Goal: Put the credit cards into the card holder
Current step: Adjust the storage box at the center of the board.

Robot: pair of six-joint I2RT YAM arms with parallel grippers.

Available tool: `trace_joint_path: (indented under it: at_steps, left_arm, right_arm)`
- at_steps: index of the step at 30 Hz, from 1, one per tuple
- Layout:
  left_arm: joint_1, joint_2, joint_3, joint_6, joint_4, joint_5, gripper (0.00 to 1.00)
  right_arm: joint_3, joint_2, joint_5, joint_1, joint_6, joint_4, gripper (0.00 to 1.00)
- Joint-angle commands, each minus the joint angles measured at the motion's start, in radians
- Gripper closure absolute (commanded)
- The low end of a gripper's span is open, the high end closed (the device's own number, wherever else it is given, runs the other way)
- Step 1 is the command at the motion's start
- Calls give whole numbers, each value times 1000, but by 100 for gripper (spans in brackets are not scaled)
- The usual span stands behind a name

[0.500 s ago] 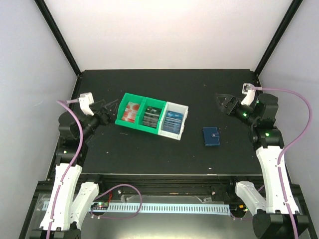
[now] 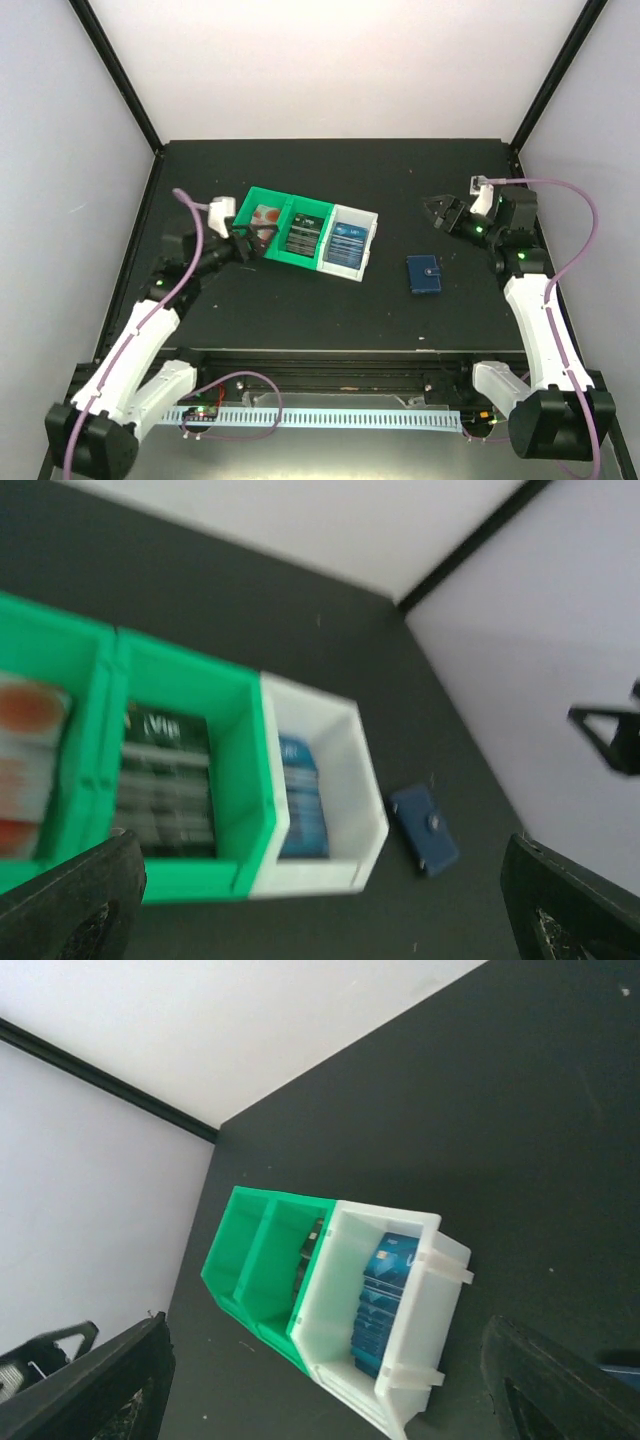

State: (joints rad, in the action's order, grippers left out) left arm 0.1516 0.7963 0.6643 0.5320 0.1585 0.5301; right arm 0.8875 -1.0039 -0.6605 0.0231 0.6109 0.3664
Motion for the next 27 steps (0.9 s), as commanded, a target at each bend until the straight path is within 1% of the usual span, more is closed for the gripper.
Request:
trace_joint_path:
  at_steps: [1, 3, 7, 13, 14, 16, 17, 18, 22, 23, 25, 27]
  left_arm:
    - [191, 95, 56, -46, 137, -163, 1]
    - [260, 167, 70, -23, 183, -218, 2]
    - [373, 288, 69, 47, 223, -283, 7]
    - [542, 410, 72, 133, 264, -381, 10]
    - [553, 428, 73, 143, 274, -403, 11]
    - [582, 460, 79, 160, 297, -438, 9]
    - [594, 475, 85, 165, 310, -451, 4]
    - [609, 493, 92, 166, 321, -463, 1]
    - [635, 569, 116, 160, 344, -495, 1]
    - [639, 589, 123, 155, 345, -500, 3]
    - [644, 625, 138, 146, 340, -507, 12]
    - [646, 665, 155, 138, 335, -515, 23]
  right_arm:
    - [-27, -12, 85, -10, -42, 34, 15]
    - [-42, -21, 129, -17, -54, 54, 15]
    - [-71, -32, 191, -29, -75, 82, 15]
    - [-92, -35, 239, -50, -103, 117, 15]
    - [-94, -35, 243, -55, -107, 119, 15]
    - [-99, -37, 256, -68, -111, 124, 15]
    - [-99, -41, 265, -76, -113, 127, 15]
    - [-101, -44, 276, -84, -115, 131, 15]
    - [-98, -63, 345, -131, -124, 149, 15]
    - [-98, -71, 366, -146, -129, 153, 15]
    - [-93, -90, 424, -181, -135, 169, 15]
    - [-79, -115, 467, -215, -142, 191, 15]
